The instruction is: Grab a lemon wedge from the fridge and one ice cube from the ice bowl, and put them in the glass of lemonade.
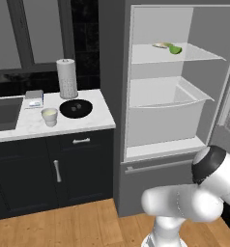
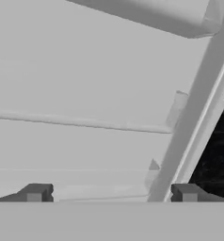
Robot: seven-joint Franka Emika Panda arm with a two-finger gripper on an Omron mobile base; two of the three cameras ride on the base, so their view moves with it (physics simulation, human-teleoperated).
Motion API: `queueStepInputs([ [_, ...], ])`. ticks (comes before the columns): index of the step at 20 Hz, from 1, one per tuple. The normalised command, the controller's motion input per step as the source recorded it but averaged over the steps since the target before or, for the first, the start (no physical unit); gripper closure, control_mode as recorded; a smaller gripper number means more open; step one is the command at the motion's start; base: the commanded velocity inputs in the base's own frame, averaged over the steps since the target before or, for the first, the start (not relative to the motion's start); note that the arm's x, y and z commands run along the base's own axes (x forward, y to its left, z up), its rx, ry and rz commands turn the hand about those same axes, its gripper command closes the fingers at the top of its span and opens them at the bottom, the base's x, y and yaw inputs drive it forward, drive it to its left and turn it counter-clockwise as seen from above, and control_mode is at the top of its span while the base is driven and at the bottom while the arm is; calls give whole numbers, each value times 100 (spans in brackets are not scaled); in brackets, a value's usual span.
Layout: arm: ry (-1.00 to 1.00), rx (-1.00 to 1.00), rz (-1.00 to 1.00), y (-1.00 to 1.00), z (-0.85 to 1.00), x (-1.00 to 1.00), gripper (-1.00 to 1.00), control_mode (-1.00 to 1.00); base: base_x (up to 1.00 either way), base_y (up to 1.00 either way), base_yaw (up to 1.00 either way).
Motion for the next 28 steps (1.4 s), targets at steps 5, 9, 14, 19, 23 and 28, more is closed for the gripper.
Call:
queueStepInputs([
  [5, -1, 0, 11, 49, 52, -56, -100, -100, 0, 0, 0],
  [9, -1, 2, 32, 77, 6, -27, -100, -100, 0, 0, 0],
  [14, 11, 0, 48, 93, 0, -32, -100, -100, 0, 0, 0],
  [19, 19, 1, 50, 87, -4, -22, -100, -100, 0, 0, 0],
  [23, 11, 18, 35, 86, -5, 2, -100, -100, 0, 0, 0],
  [28, 13, 31, 37, 78, 3, 1, -100, -100, 0, 0, 0],
])
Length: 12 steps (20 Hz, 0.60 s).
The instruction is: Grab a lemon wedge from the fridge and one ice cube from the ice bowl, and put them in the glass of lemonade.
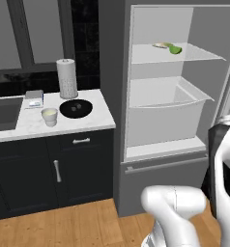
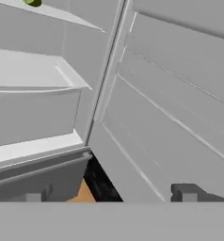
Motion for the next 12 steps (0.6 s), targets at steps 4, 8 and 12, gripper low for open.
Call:
queueStepInputs([
  [4, 10, 37, 36, 61, 2, 2, -100, -100, 0, 0, 0],
  [8, 0, 24, 20, 15, 28, -10, -100, -100, 0, 0, 0],
  [12, -4, 12, 2, 0, 42, -44, -100, -100, 0, 0, 0],
])
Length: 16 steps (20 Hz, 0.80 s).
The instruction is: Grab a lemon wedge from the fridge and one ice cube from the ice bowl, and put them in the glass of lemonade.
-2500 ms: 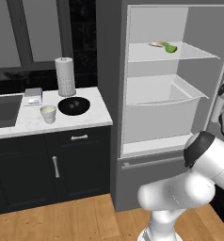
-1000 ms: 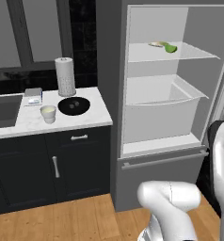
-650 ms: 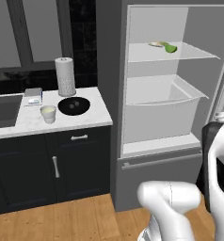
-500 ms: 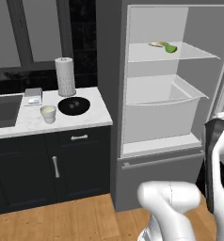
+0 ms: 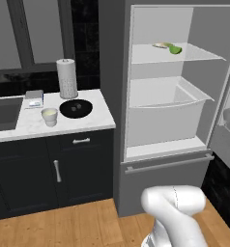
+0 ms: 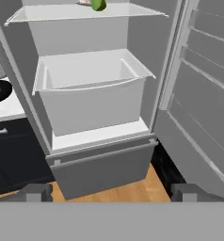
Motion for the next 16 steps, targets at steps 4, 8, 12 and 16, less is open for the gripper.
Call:
queueStepInputs([
  [4, -1, 0, 0, 1, 58, -57, -100, -100, 0, 0, 0],
  [8, -7, 0, 0, 1, 39, -64, -100, -100, 0, 0, 0],
  [12, -20, 0, 1, 6, 11, -59, -100, -100, 0, 0, 0],
  [16, -7, 0, 1, 1, 5, -23, -100, -100, 0, 0, 0],
])
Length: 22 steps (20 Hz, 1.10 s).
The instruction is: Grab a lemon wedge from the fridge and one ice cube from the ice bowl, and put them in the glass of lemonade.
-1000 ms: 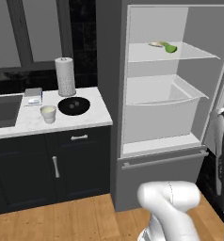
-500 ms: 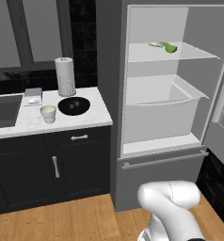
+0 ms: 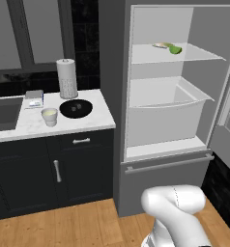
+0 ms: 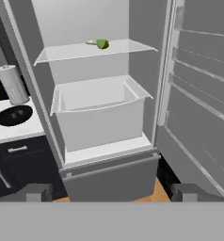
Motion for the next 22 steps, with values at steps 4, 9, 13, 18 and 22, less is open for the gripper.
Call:
queueStepInputs([
  [4, 0, 0, 0, 3, 2, -8, -100, -100, 0, 0, 0],
  [9, 0, 0, 0, 2, 1, 0, -100, -100, 0, 0, 0],
  [13, 0, 0, 17, -12, 10, 28, -100, -100, 0, 0, 0],
  [18, 0, 0, 15, -44, 4, 25, -100, -100, 0, 0, 0],
  [22, 0, 0, -1, 3, 2, -4, -100, -100, 0, 0, 0],
])
